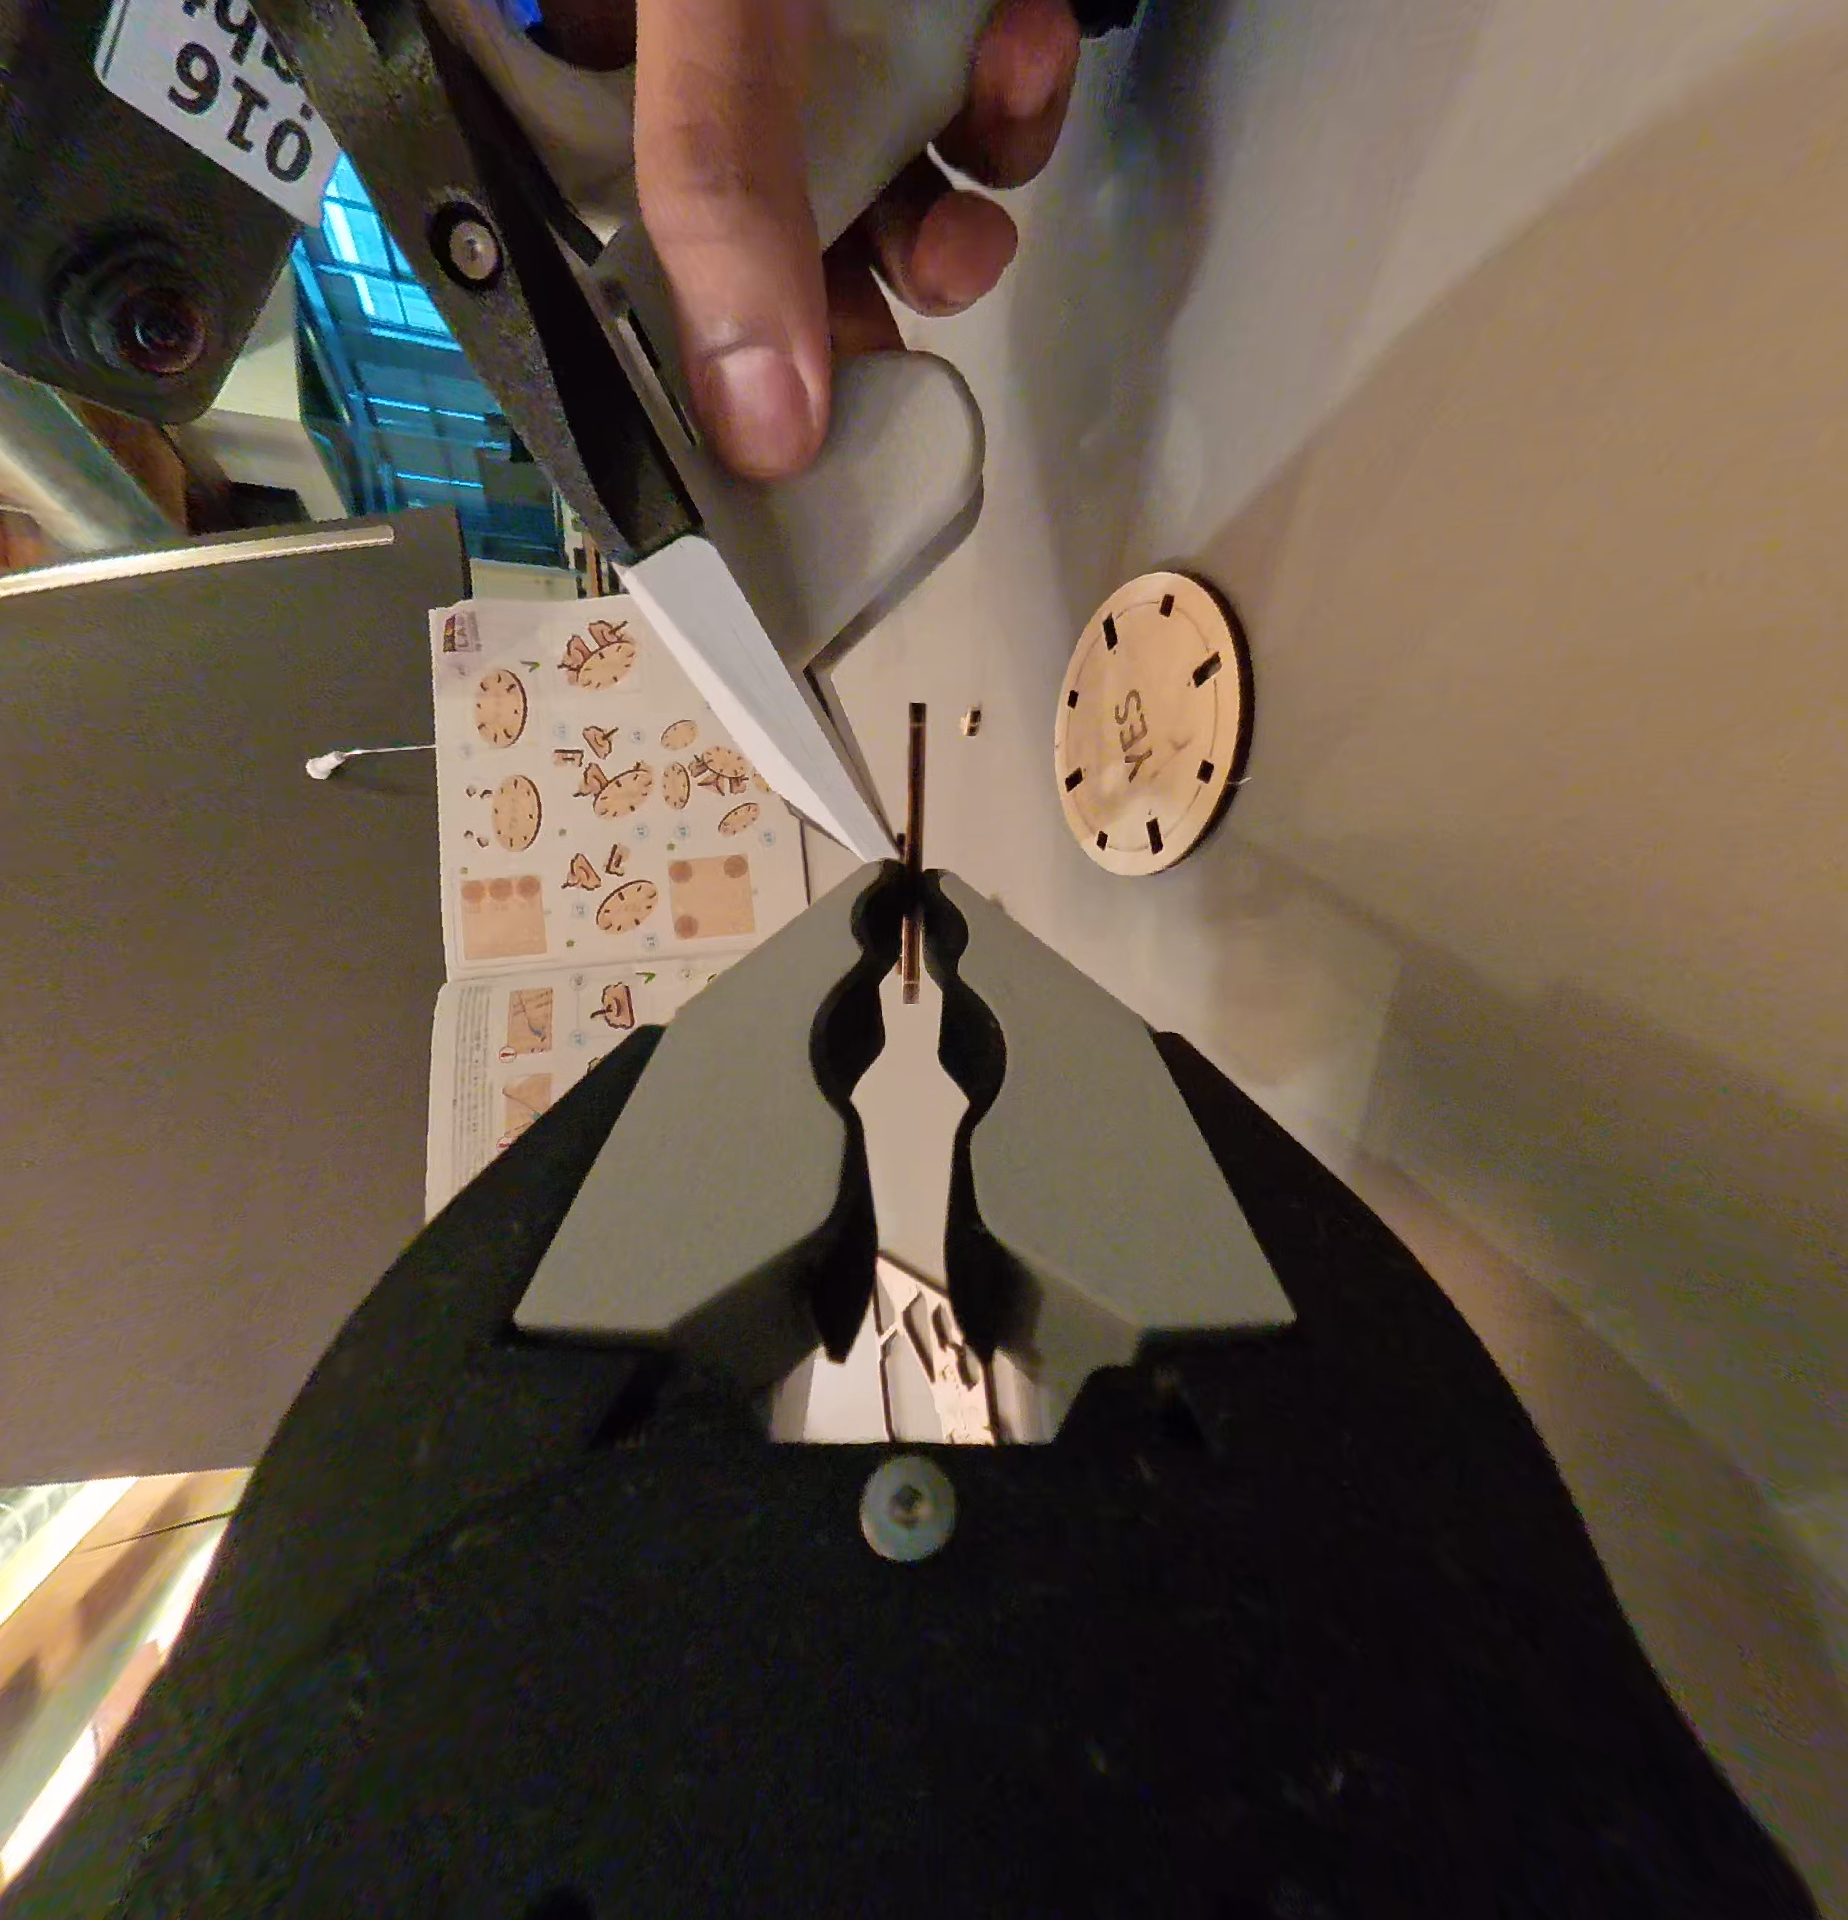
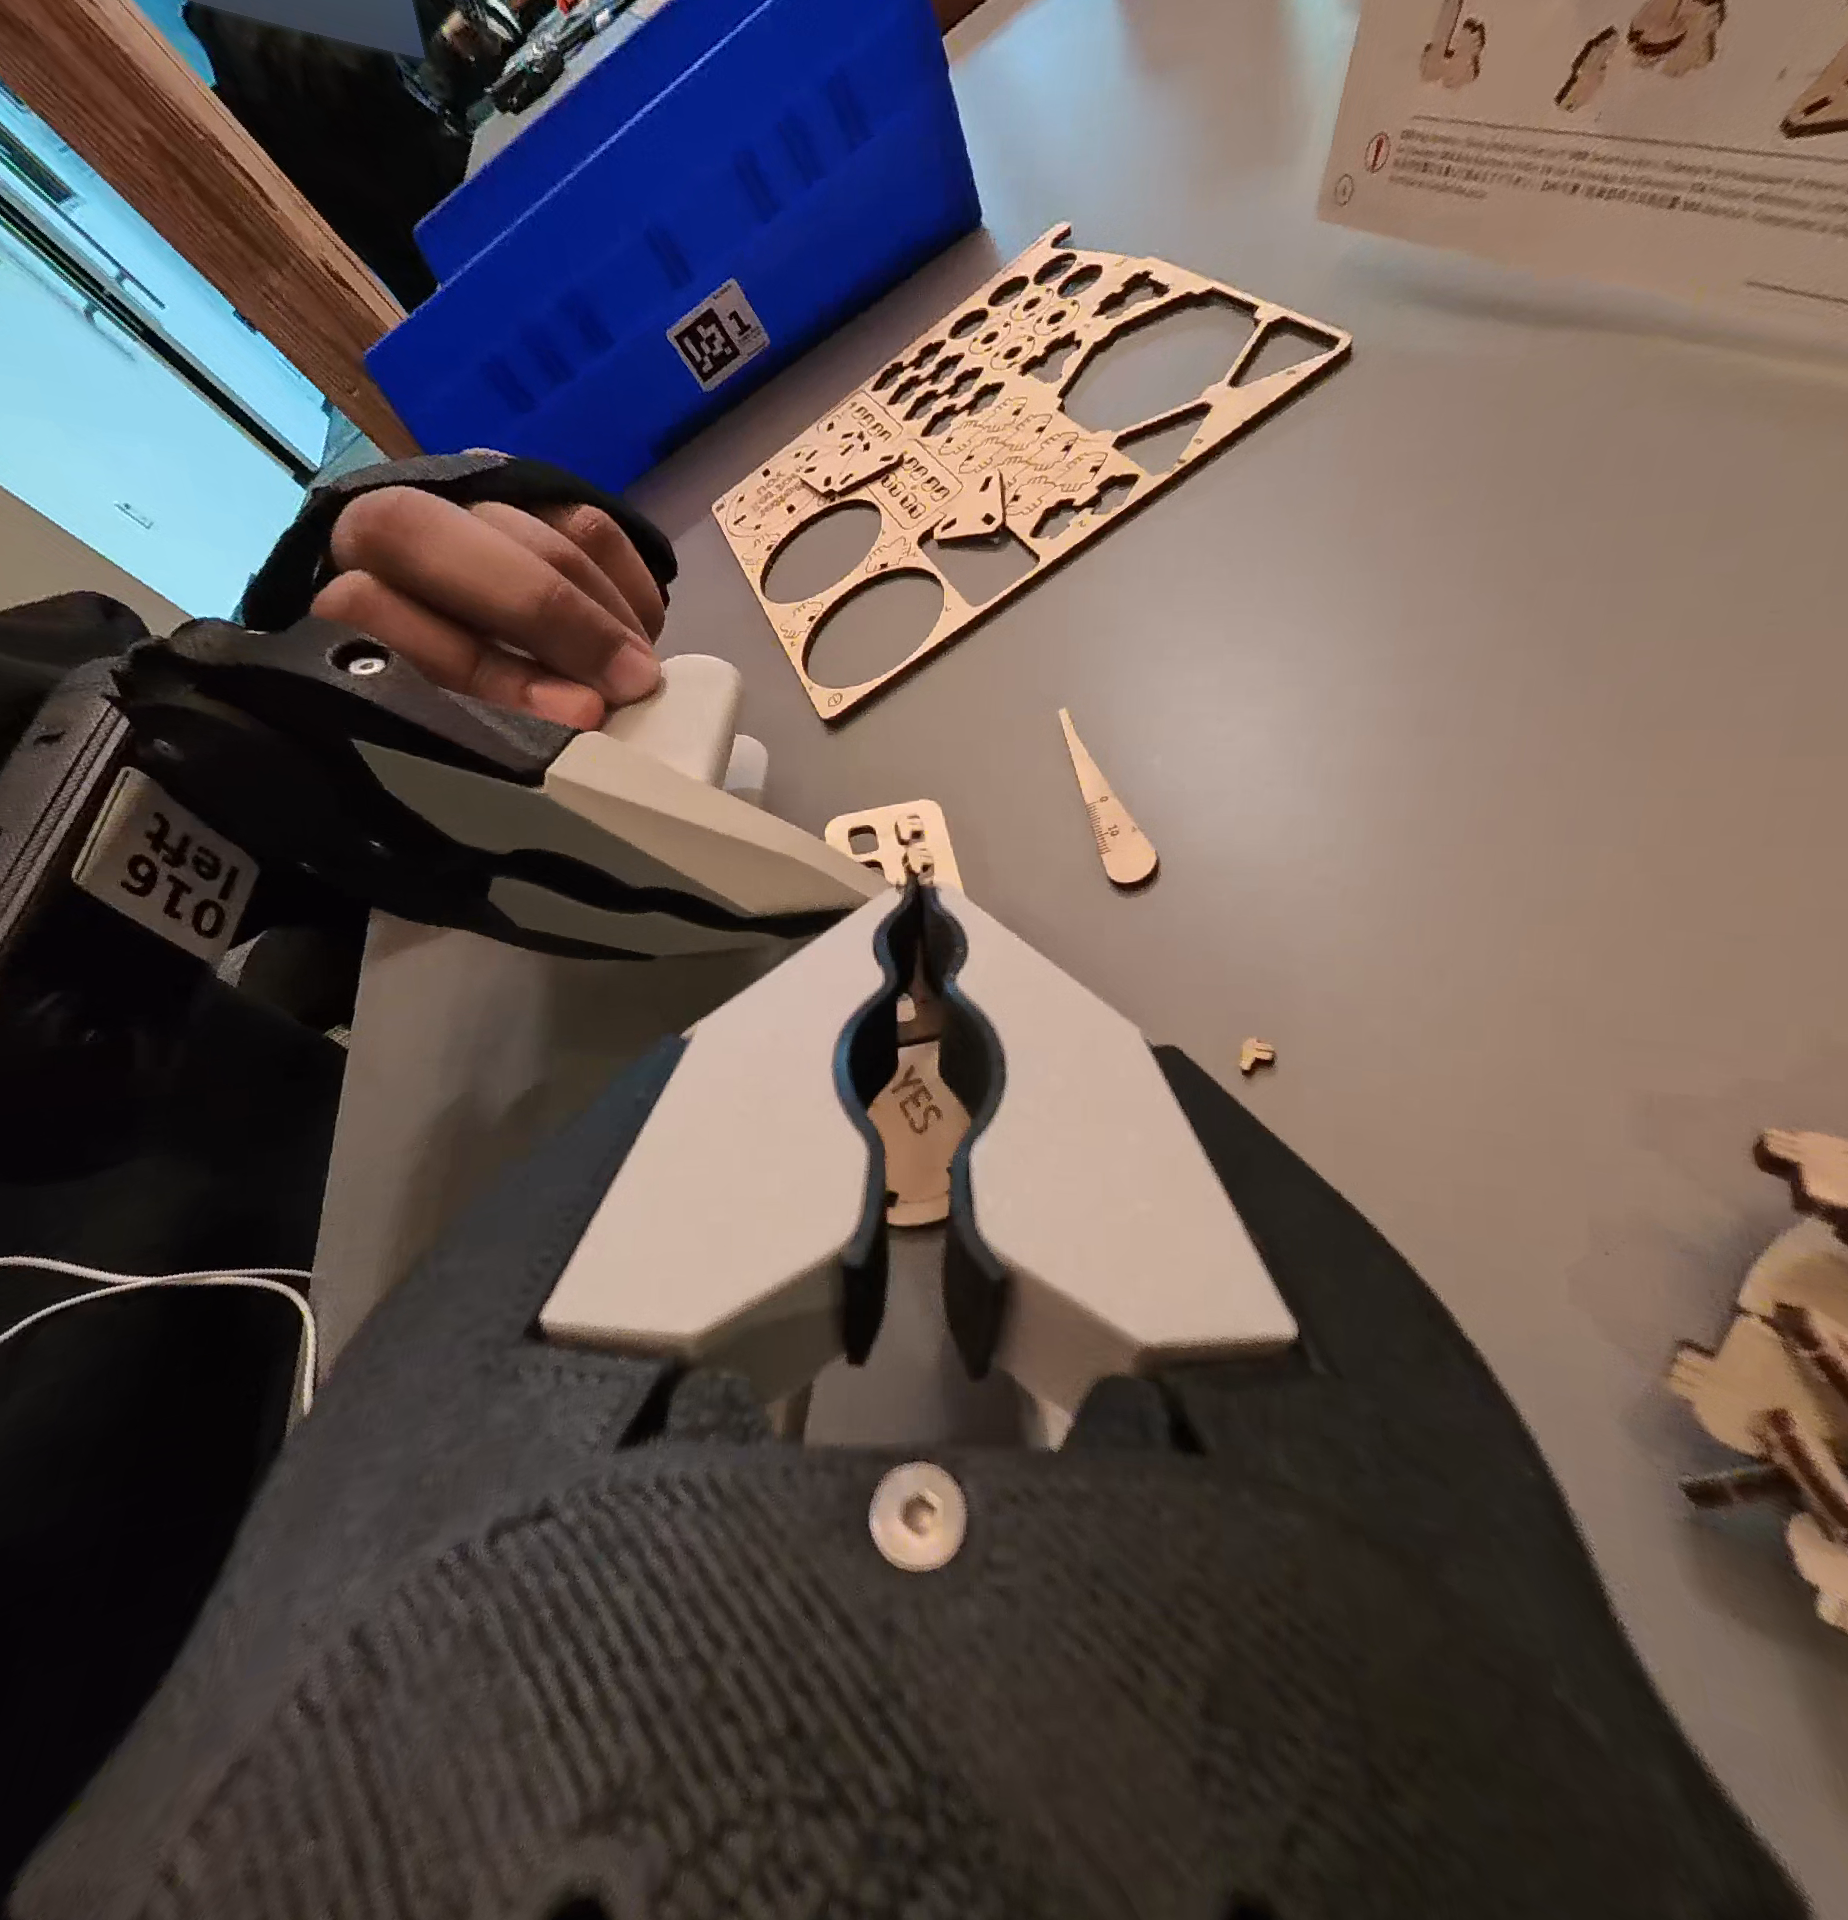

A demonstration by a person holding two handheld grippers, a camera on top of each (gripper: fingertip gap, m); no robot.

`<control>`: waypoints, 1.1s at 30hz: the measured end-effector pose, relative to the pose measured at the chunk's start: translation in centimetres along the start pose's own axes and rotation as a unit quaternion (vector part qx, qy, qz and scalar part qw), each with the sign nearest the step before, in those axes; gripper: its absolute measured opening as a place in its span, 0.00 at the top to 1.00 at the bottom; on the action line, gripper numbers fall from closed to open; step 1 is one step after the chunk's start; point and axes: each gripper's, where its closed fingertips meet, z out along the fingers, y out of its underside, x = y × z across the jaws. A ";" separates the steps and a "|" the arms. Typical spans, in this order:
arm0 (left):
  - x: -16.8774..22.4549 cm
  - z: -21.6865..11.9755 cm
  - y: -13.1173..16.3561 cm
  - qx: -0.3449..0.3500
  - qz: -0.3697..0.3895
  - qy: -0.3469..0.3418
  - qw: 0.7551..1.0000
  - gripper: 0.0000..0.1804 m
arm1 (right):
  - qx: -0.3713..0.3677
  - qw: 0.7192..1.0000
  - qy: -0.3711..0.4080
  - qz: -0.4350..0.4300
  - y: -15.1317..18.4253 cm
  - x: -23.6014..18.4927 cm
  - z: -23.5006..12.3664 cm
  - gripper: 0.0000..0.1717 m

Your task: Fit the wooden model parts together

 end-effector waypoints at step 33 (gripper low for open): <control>-0.6 -0.8 -1.3 0.029 -0.006 -0.011 1.000 0.99 | 0.041 0.999 -0.020 -0.013 -1.3 0.0 -0.9 0.97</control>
